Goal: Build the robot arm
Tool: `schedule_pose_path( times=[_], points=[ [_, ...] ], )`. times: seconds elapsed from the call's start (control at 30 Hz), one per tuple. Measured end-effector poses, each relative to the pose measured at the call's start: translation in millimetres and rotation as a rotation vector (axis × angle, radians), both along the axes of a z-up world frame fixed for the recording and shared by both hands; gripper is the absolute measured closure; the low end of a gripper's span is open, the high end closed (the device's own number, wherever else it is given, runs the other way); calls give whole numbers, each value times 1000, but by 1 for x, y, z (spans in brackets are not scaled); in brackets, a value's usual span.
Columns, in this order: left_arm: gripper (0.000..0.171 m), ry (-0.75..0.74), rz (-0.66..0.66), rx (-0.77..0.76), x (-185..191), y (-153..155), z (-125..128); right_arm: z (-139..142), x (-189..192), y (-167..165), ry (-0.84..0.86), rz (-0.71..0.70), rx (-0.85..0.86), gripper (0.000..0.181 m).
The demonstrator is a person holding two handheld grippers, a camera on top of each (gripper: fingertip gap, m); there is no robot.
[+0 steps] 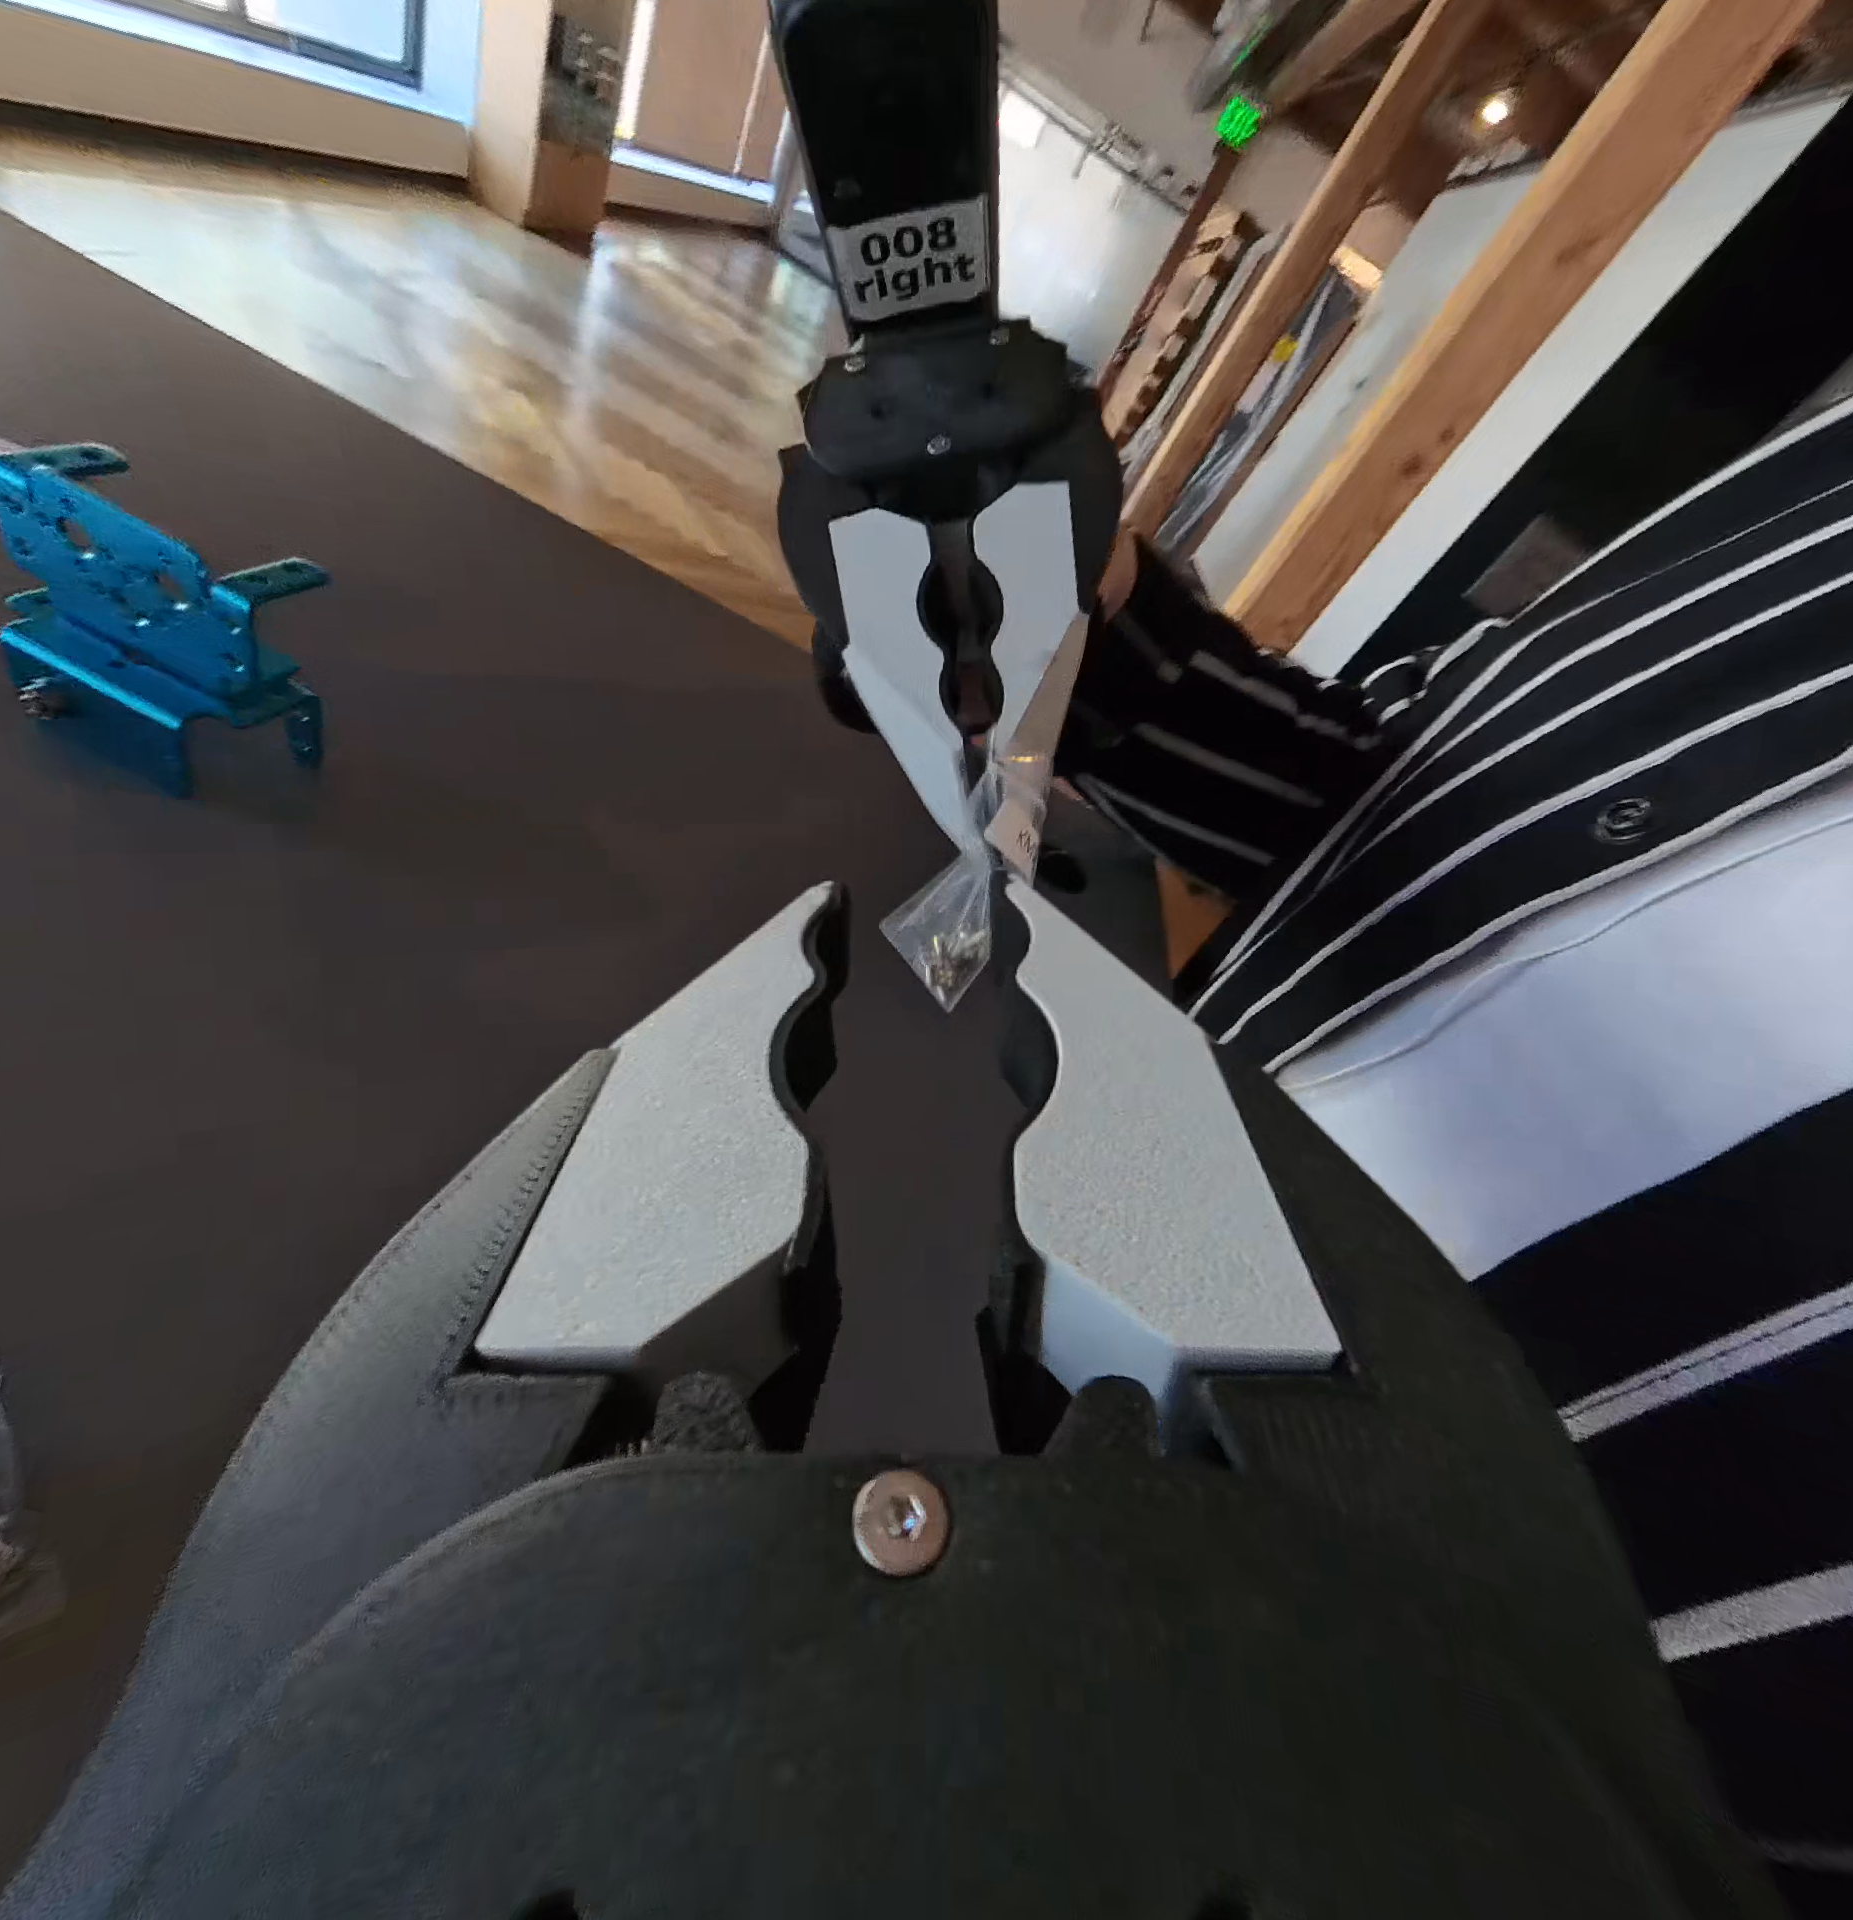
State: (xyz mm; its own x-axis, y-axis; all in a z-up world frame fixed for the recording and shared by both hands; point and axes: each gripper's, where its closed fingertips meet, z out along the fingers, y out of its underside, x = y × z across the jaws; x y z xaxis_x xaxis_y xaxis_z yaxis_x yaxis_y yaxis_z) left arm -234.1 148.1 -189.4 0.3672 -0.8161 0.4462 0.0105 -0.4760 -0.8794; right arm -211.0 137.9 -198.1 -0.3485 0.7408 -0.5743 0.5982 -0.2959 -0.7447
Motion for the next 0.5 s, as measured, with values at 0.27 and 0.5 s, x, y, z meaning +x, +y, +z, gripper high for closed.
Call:
schedule_pose_path(
  times=[0.27, 0.5],
  points=[
    [158, 51, -102, -48, 15, -9, -12, 4, 0, -6, 47, 44, 51, 181],
    [171, 43, -43, -49, 11, -9, -13, -5, -4, 15, 6, -64, 47, 181]
  ],
)
